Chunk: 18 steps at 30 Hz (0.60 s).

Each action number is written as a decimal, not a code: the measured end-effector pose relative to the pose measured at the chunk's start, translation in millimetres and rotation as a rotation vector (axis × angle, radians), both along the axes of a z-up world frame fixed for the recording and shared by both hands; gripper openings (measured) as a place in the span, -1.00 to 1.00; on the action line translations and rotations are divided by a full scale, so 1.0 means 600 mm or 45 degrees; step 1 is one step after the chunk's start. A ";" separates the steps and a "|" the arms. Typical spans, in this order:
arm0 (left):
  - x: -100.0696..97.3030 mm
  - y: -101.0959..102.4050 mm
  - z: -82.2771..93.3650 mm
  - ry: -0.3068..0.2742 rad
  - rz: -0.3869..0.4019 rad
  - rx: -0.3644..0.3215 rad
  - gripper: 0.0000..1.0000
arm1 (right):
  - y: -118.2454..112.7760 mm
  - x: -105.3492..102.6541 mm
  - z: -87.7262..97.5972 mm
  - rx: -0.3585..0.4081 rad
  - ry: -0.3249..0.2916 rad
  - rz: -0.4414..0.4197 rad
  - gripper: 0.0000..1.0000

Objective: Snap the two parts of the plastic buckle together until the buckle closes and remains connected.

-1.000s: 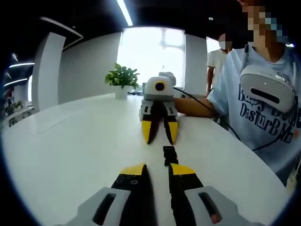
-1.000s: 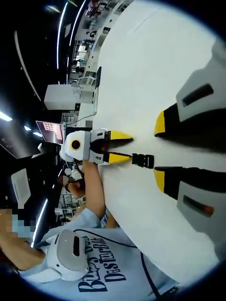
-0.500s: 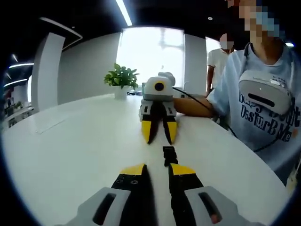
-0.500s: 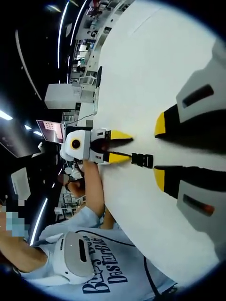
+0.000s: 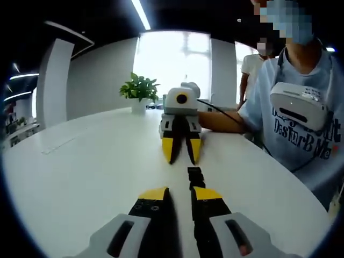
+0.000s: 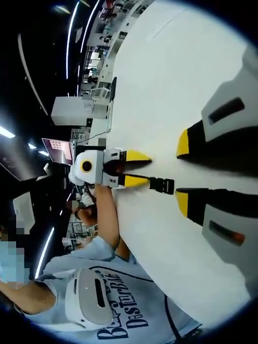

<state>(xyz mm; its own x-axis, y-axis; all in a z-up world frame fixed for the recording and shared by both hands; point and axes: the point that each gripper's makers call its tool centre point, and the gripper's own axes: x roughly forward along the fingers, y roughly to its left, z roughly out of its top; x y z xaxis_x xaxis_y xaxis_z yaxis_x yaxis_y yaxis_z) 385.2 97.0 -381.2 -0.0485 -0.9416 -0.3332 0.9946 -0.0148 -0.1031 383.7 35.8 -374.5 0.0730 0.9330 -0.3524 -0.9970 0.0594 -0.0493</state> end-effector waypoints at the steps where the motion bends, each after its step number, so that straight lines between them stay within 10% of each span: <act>1: 0.000 0.000 0.000 -0.001 0.001 0.000 -0.70 | 0.000 0.000 0.000 0.000 -0.001 0.000 -0.58; 18: -0.010 0.000 0.002 -0.004 -0.033 0.000 -0.68 | 0.007 -0.006 -0.001 -0.004 -0.013 0.015 -0.70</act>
